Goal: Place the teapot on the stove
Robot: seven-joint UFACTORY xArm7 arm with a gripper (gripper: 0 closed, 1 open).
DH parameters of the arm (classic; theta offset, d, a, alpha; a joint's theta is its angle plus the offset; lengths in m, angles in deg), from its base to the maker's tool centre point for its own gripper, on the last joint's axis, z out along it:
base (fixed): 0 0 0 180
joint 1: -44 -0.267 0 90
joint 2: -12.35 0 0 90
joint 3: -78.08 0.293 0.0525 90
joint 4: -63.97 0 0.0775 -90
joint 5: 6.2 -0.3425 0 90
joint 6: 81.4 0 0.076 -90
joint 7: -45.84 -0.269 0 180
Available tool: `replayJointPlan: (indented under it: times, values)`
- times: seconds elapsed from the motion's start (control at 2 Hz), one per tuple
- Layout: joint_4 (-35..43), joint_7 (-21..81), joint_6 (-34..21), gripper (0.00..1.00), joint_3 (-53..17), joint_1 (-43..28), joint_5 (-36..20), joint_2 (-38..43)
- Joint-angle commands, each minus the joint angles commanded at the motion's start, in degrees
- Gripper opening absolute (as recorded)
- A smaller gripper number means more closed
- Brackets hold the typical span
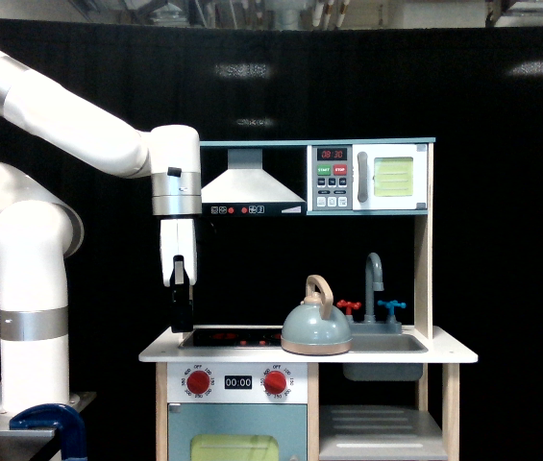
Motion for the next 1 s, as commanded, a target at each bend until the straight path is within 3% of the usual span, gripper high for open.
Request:
replayJointPlan:
  times: [0.5, 1.0]
  values:
    - [11.78, 16.56, 6.15, 1.00, -5.78, -3.19, 3.11, 19.13]
    - [21.74, 54.38, 9.41, 1.00, -16.28, -11.92, 0.71, 31.00]
